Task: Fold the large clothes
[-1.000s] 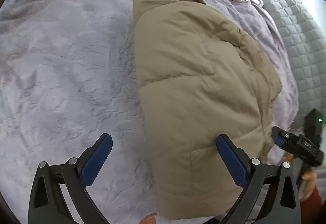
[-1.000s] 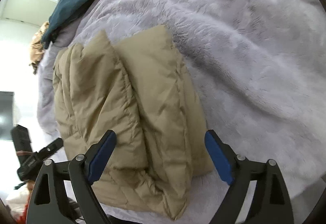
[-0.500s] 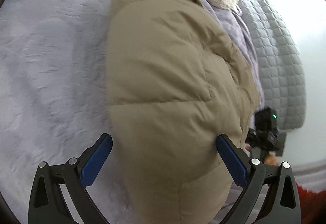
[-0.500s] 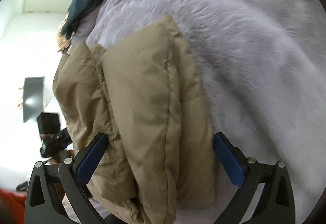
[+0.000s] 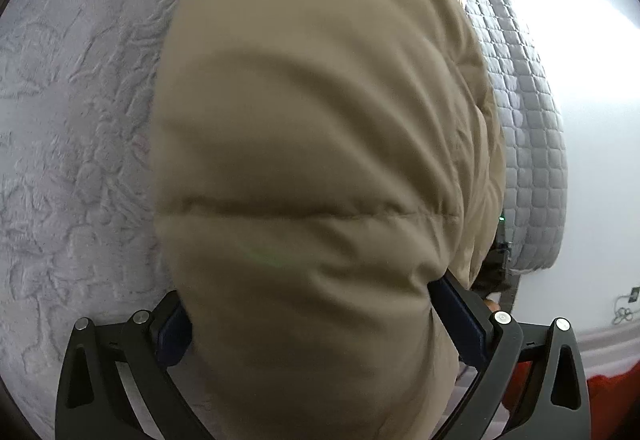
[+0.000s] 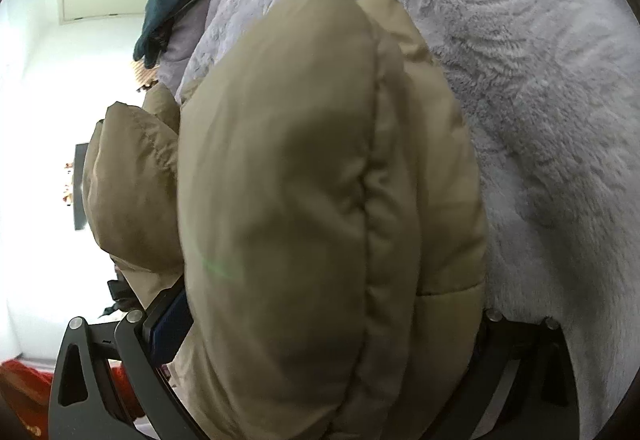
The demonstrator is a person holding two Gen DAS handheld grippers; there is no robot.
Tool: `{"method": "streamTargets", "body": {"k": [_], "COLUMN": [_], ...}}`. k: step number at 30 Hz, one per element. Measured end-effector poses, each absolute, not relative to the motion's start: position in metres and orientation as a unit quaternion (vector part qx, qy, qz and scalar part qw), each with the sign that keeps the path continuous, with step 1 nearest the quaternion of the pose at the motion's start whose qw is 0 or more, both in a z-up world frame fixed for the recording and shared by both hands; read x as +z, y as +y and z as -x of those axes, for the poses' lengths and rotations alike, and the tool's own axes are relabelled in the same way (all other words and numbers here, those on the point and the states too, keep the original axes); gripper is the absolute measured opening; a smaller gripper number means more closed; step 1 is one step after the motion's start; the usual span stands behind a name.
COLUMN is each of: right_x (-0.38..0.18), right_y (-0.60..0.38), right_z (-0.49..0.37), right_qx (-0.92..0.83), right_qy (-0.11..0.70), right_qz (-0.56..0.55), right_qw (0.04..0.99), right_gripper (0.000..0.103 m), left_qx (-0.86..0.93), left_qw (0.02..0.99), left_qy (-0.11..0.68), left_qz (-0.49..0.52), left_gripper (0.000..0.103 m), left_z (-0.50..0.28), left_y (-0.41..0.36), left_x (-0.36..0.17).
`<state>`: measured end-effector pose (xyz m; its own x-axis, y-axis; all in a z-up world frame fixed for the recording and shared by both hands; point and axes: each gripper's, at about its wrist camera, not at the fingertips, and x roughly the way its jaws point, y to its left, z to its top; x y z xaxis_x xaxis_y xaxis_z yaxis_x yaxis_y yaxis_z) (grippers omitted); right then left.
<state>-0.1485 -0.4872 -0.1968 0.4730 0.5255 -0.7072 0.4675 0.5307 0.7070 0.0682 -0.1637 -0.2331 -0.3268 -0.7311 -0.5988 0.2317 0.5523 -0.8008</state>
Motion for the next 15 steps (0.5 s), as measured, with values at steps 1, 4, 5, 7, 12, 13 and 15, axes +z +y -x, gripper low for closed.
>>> {"method": "streamTargets", "body": {"k": [1,4,5,7,12,13,15], "right_x": [-0.193,-0.176,-0.167,-0.154,-0.119,-0.115,-0.109], "right_y": [-0.485,-0.48,-0.477,-0.472,-0.46,-0.459,-0.457], "right_z": [0.147,0.141,0.138,0.134,0.108,0.099,0.085], "right_qx": [0.016,0.009,0.012,0.02,0.043,0.049,0.057], "right_qy": [0.518,0.525,0.524,0.518,0.483,0.473,0.462], "right_qz": [-0.481,-0.467,-0.46,-0.451,-0.439,-0.443,-0.446], "right_qw": [0.707,0.711,0.717,0.726,0.756,0.76,0.765], "right_gripper": [0.093,0.068,0.059,0.05,0.046,0.046,0.046], "left_qx": [-0.436,-0.442,-0.445,-0.452,-0.464,-0.464,-0.464], "left_qw": [0.554,0.567,0.568,0.57,0.593,0.598,0.61], "left_qy": [0.686,0.674,0.671,0.664,0.636,0.63,0.618], "left_qz": [0.178,0.171,0.172,0.173,0.172,0.174,0.172], "left_gripper": [0.1,0.087,0.085,0.083,0.083,0.083,0.083], "left_z": [-0.067,-0.066,-0.067,-0.07,-0.091,-0.098,-0.119], "left_y": [-0.166,-0.163,-0.16,-0.154,-0.143,-0.139,-0.136], "left_x": [-0.23,-0.21,-0.205,-0.193,-0.158,-0.153,-0.14]}}
